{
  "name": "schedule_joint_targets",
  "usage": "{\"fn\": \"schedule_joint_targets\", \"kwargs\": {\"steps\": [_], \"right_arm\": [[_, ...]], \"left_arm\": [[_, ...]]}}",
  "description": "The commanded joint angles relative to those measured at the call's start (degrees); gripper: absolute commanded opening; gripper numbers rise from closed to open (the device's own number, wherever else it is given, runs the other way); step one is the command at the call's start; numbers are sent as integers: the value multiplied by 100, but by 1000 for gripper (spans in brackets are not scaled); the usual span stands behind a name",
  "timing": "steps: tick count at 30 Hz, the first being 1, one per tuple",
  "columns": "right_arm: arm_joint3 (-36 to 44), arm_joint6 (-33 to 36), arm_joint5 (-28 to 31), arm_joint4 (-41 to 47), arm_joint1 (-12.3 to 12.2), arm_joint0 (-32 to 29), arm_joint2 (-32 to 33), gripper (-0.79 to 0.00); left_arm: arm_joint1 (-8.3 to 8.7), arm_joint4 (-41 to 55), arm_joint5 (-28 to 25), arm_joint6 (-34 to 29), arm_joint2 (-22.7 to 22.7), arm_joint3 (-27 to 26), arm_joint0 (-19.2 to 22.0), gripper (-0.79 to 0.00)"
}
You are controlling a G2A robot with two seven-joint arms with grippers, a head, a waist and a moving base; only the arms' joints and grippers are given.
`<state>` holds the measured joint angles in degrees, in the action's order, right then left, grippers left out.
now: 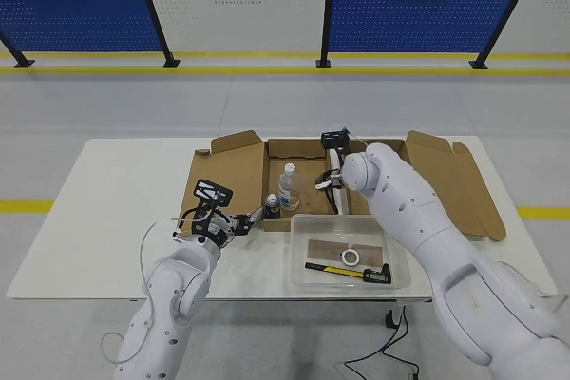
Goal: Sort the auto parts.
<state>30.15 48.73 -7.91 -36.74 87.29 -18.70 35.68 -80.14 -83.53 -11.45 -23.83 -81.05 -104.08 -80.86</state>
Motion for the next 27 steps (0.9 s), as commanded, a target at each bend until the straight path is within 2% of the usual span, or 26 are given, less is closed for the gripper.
{"fn": "schedule_joint_targets", "kwargs": {"steps": [1, 10, 27], "right_arm": [[-205, -20, 82, 51, 58, 30, -6, -785], [-832, 50, 580, -15, 267, 158, -103, -785], [-1270, 206, 1292, -241, 517, 204, -215, -785]], "left_arm": [[0, 0, 0, 0, 0, 0, 0, 0], [0, 0, 0, 0, 0, 0, 0, 0], [0, 0, 0, 0, 0, 0, 0, 0]]}}
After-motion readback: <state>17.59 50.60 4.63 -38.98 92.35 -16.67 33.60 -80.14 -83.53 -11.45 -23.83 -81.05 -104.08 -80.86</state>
